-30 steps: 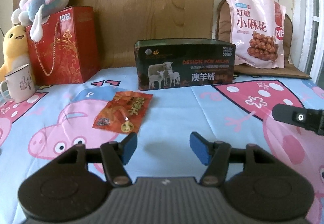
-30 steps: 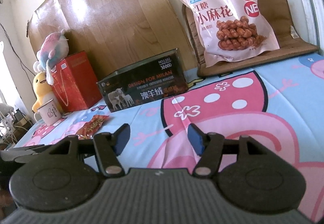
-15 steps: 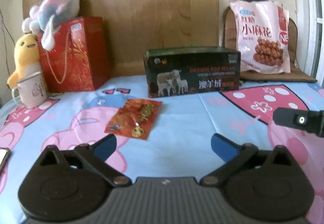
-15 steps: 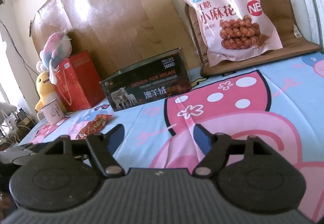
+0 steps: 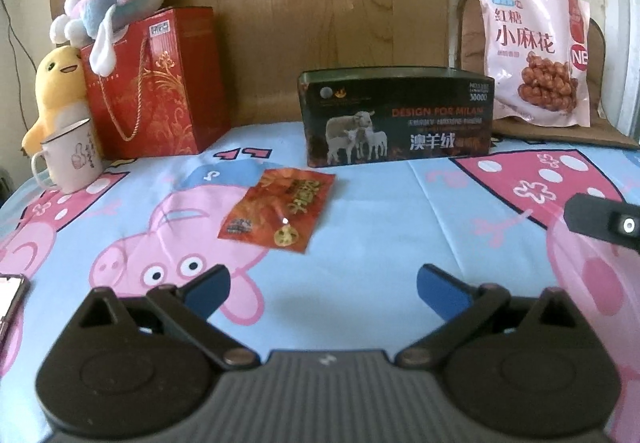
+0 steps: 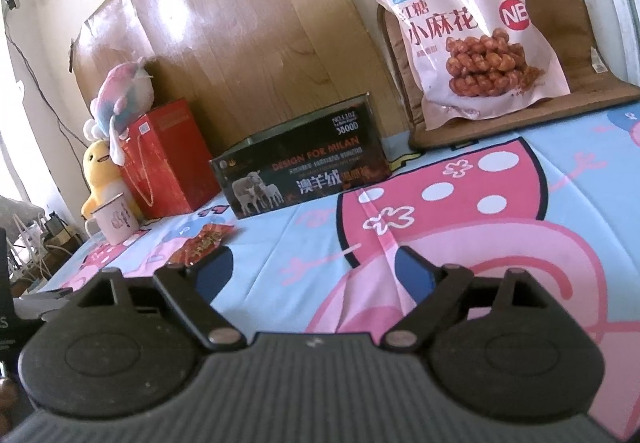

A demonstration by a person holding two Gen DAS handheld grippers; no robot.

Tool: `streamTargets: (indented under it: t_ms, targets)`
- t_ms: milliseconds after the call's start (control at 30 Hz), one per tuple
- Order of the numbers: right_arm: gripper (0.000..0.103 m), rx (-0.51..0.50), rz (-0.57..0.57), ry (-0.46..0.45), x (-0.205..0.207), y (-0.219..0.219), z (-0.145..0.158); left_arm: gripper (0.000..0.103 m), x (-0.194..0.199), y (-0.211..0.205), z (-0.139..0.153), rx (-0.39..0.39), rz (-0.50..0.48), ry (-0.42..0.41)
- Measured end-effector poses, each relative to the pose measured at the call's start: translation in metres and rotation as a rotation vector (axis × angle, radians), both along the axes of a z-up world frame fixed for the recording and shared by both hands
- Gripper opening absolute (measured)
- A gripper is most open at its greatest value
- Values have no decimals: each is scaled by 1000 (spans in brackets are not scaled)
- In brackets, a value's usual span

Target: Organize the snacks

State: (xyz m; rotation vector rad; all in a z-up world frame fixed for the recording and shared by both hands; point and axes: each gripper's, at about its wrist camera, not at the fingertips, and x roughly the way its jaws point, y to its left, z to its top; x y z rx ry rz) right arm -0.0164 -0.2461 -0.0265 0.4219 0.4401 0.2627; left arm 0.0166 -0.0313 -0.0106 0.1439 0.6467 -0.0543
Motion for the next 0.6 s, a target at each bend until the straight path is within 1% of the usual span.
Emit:
streamTargets:
  t_ms: [267, 600]
  targets:
    - [92, 9, 6, -10, -1, -1, 0, 103, 8, -2, -3, 55, 33, 29]
    - [93, 9, 5, -10, -1, -1, 1, 103, 17, 13, -5, -24, 72, 83]
